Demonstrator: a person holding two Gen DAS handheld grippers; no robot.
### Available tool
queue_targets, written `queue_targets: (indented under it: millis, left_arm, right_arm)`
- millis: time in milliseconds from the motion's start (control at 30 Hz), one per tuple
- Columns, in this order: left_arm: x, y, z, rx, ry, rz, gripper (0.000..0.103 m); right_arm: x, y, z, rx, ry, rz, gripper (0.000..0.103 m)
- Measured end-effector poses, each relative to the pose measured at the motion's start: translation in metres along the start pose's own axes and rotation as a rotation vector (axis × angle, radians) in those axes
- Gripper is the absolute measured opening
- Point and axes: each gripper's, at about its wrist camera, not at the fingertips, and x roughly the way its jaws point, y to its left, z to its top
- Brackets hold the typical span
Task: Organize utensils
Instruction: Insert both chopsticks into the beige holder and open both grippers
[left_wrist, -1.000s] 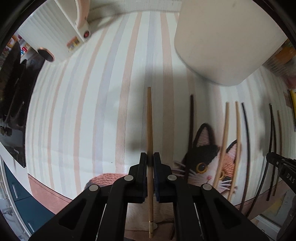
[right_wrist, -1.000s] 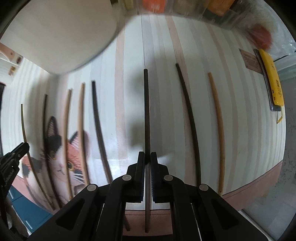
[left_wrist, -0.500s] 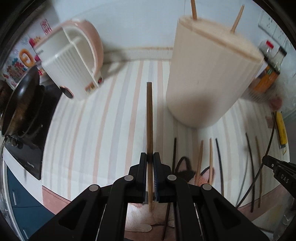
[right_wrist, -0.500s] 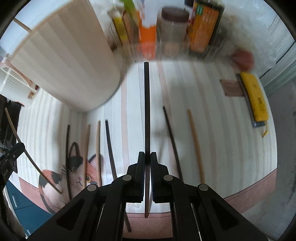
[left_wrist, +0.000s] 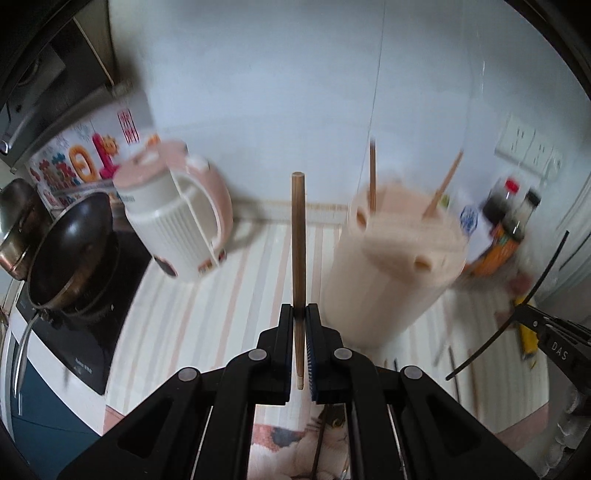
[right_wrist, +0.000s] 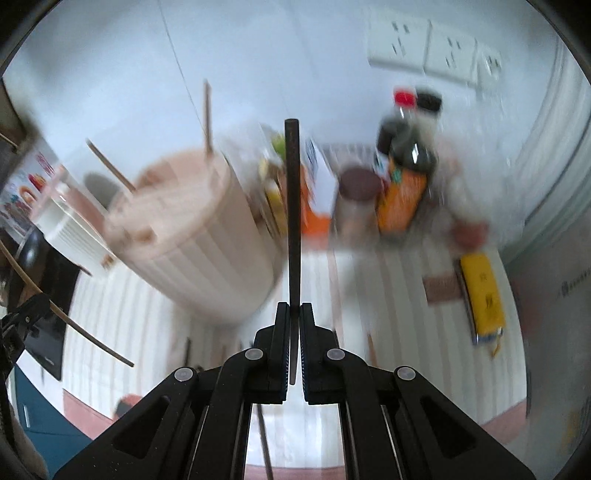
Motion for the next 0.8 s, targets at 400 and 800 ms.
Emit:
queue_targets:
  millis: [400,800]
  left_arm:
    - [-0.076,-0.007,0.062,-0.041,-0.113,-0.111,0.004]
    - [-0.089,-0.048,0.144,0.007,-0.212,-0.207,0.004]
  right_arm:
    - [-0.054,0.031,0.065,-0.085,-0.019,0.131,0.005]
    - [-0.092,0.037,0.159,-0.026,-0.172,0.188,0.005]
